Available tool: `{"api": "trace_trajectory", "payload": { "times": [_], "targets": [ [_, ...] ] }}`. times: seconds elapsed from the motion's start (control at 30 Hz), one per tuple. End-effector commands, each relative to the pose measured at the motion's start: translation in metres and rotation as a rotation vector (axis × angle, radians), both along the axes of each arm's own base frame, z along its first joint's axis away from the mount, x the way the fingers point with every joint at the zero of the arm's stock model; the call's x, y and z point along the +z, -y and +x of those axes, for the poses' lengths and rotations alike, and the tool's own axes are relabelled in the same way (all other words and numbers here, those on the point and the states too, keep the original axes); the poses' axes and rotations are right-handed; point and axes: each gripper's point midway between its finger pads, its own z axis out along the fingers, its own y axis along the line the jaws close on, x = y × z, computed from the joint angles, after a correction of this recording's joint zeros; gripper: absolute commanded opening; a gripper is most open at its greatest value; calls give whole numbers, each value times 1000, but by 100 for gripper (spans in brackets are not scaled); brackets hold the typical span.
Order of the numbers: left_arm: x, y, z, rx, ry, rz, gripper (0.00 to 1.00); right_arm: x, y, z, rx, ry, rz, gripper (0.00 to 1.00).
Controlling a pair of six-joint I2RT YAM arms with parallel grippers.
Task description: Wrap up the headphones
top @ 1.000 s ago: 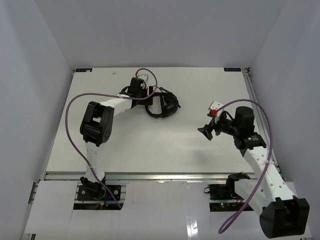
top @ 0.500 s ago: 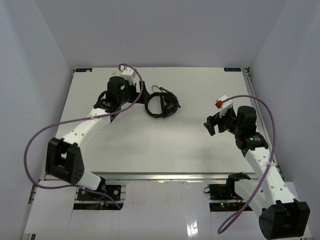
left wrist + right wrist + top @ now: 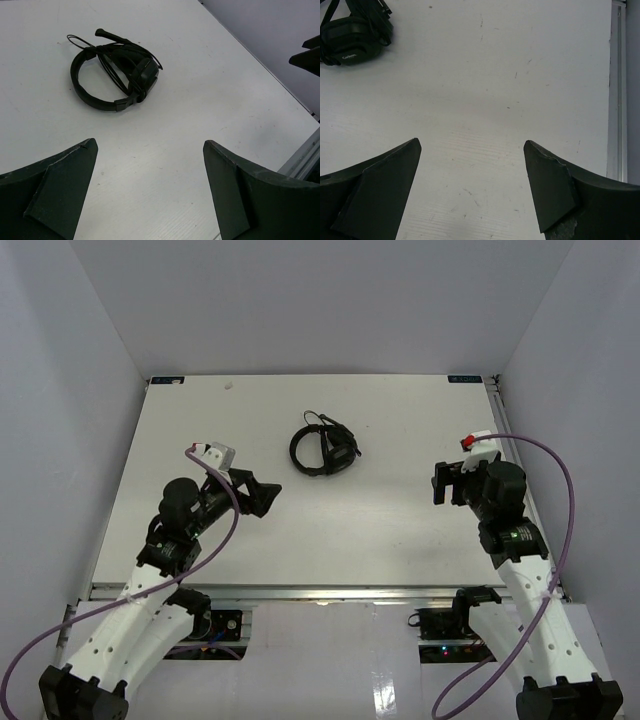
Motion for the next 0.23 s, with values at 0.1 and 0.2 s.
{"api": "trace_trajectory", "payload": {
  "times": [0.1,0.2],
  "targets": [
    [-2,1,-10,-16,-31,-30,98,17,-3,-6,28,26,31,90],
    [-3,1,-12,-18,-41,-33,98,18,-4,-6,35,26,38,90]
  ]
}}
